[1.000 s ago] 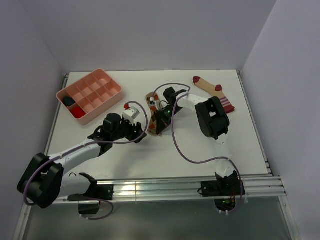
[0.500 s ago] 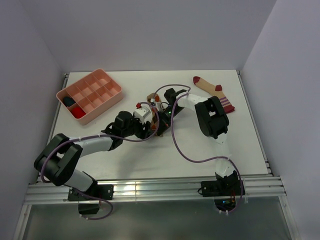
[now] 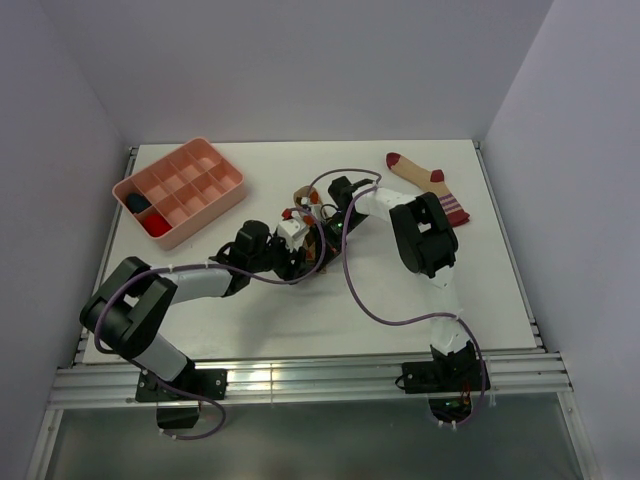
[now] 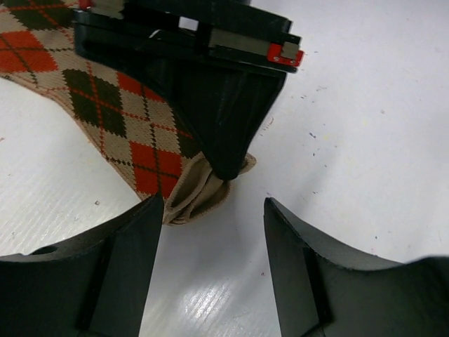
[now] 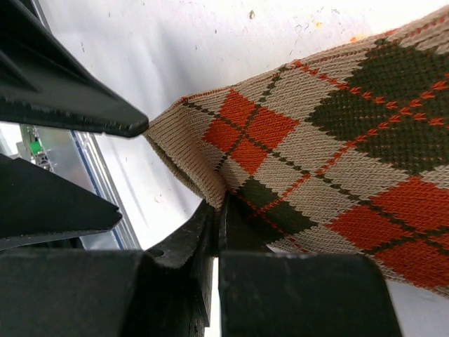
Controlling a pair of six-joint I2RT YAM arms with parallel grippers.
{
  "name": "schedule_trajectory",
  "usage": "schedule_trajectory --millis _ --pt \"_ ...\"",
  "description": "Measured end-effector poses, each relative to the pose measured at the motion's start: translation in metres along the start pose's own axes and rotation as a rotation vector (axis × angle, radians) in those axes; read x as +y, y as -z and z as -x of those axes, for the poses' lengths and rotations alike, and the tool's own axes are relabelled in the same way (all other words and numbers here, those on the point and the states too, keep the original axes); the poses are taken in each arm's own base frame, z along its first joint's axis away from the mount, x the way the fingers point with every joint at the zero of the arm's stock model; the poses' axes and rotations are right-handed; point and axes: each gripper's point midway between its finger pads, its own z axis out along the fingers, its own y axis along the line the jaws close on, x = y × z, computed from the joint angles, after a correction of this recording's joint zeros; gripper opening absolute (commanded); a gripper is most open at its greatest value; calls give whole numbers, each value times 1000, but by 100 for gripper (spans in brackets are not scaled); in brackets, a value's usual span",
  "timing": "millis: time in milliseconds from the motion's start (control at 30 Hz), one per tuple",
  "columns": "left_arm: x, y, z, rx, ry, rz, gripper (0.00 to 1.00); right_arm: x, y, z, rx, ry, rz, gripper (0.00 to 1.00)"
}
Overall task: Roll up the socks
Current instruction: Roll the sock at the center of the board.
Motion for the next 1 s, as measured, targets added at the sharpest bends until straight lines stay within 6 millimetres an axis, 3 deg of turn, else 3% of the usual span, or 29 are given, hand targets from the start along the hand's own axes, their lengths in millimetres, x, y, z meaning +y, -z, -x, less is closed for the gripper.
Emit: schedule_trajectory --millis 433,1000 --pt "10 3 -7 10 -11 -70 59 0 0 0 0 0 0 0" --pt "13 -10 -25 22 16 -140 49 0 0 0 0 -1 0 0"
